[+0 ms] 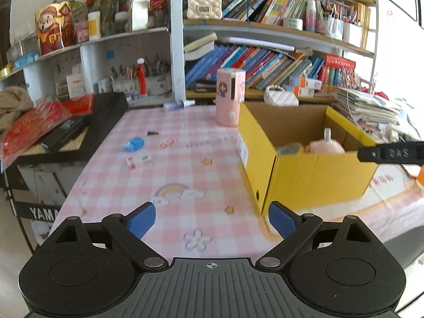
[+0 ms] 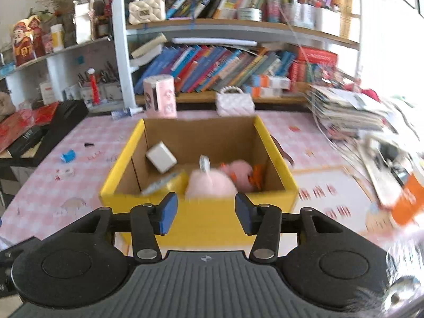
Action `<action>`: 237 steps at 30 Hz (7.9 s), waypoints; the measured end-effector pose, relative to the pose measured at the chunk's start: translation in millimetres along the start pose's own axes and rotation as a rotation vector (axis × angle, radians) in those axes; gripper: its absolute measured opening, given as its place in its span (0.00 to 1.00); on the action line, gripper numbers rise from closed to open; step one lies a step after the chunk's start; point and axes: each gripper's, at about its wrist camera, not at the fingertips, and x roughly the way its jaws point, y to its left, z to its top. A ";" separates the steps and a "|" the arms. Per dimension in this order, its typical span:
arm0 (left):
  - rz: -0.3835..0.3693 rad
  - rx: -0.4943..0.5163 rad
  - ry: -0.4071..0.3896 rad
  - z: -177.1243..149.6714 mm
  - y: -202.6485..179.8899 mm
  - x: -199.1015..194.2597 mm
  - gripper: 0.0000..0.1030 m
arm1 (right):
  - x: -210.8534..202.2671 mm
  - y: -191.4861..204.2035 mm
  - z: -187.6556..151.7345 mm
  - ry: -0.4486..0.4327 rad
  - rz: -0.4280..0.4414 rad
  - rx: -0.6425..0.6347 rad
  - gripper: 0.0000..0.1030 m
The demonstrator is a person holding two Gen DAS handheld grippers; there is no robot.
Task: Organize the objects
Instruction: 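Withdraw both open tools from the box toward the items on the tablecloth, then grasp the white cat-print staples box with the left tool while the right tool grasps the blue object, then carry the staples box and blue object over the yellow box with both tools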
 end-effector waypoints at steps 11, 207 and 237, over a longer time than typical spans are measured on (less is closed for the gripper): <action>-0.034 0.022 0.067 -35.1 21.7 -18.4 0.92 | -39.2 42.6 -65.2 0.075 -0.057 0.029 0.51; -0.402 0.129 0.030 -43.7 -6.5 -54.4 0.54 | -108.7 41.6 -125.1 0.109 -0.085 0.097 0.35; -0.318 0.146 -0.041 27.8 -78.9 15.2 0.54 | -30.1 -33.3 -41.6 0.068 -0.017 0.047 0.35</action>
